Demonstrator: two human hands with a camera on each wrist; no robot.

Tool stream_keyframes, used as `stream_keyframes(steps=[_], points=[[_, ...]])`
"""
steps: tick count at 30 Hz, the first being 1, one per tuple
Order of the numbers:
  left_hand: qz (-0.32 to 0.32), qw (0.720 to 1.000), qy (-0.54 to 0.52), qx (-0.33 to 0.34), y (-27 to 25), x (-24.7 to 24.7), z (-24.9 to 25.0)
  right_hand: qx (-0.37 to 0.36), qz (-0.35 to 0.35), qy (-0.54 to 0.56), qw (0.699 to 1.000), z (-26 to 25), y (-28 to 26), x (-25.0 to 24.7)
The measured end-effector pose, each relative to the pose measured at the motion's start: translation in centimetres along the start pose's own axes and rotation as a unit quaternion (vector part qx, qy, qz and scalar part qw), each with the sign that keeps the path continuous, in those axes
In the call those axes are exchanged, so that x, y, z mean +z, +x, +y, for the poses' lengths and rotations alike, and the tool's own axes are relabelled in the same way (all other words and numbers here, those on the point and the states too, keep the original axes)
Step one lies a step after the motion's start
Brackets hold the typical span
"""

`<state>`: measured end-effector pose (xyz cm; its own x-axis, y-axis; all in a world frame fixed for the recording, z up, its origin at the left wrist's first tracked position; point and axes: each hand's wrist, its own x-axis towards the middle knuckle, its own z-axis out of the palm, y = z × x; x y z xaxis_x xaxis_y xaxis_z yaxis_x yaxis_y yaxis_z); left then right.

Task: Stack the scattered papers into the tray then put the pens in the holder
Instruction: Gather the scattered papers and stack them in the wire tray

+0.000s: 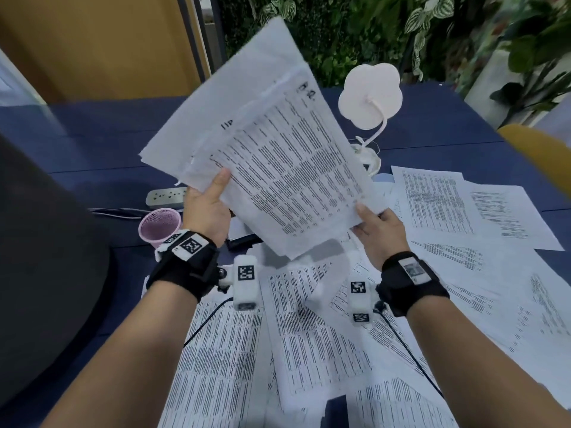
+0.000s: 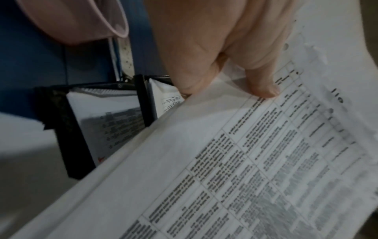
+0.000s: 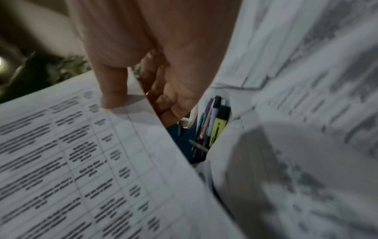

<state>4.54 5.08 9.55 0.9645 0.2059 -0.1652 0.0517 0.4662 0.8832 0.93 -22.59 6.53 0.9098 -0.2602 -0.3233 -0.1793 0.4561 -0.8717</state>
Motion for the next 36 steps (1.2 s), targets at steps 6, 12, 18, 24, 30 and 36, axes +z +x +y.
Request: stream_keyframes(steps=[6,12,18,24,30,36], points=[[-0.043,0.995,-0.047,-0.08,-0.3,-0.4,-1.5,0.005,-0.067,0.074,0.995,-0.7,-0.5,1.2],[0.148,0.973,0.153,0.093,-0.2,-1.7,-1.5,-0.116,-0.009,-0.096,0.989,-2.1,0.5,-0.2],[0.079,0.766,0.57,0.286,-2.1,0.9,-0.2,-0.102,-0.054,-0.139,0.983,-1.7,0.3,-0.9],[-0.075,0.576,0.771,0.26,-2.4,4.9,3.8,-0.102,-0.07,-0.159,0.979,-1.8,0.1,-1.5],[-0.191,0.533,0.814,0.133,-3.2,6.2,3.6,-0.095,-0.055,-0.183,0.977,-0.5,-0.1,-2.8],[-0.232,0.482,0.843,0.059,-3.1,5.5,0.0,-0.049,-0.057,-0.233,0.97,1.2,-0.2,-4.3]])
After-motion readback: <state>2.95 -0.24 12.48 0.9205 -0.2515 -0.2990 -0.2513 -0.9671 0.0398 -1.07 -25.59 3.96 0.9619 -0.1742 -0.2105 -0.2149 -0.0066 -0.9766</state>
